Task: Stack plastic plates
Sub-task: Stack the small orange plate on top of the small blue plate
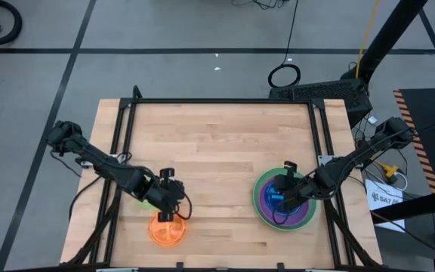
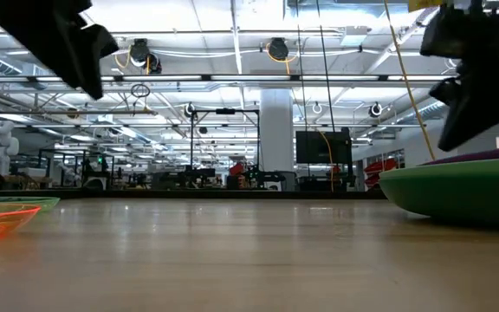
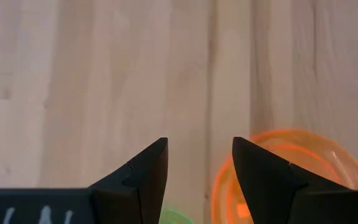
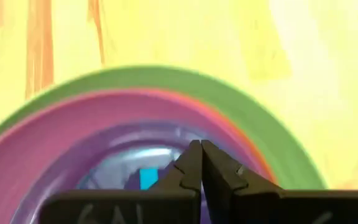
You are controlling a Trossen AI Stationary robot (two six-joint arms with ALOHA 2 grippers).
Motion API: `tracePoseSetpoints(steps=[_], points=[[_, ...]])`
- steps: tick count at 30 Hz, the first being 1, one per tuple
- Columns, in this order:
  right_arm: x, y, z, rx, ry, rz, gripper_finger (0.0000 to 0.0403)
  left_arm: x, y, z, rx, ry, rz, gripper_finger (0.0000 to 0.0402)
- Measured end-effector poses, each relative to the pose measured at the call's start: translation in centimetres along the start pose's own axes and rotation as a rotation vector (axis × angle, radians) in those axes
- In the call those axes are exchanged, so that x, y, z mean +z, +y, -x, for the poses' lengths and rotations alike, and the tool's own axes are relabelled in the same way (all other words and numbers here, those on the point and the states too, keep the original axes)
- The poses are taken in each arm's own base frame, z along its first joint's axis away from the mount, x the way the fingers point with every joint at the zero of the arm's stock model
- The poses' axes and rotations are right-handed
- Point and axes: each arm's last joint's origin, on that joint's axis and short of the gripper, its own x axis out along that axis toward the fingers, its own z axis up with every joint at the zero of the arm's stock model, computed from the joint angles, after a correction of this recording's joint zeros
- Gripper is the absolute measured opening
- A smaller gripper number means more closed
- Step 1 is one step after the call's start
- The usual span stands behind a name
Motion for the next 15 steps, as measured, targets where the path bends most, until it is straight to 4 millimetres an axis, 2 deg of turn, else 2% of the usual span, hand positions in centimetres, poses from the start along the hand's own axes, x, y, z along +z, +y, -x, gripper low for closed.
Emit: tracePoseSetpoints(steps=[9,15], points=[[1.2,0.2,0.1,-0.091,-0.182,0.117,0.0000,-1.7,-2.8,-3.9,-0.030,0.192,-0.075,0.0186],[2.1,0.6,0.3,-0.099,-0.278,0.164,0.0000,-2.5,-3.5,-6.7,-0.017,0.301,-0.093,0.0186]])
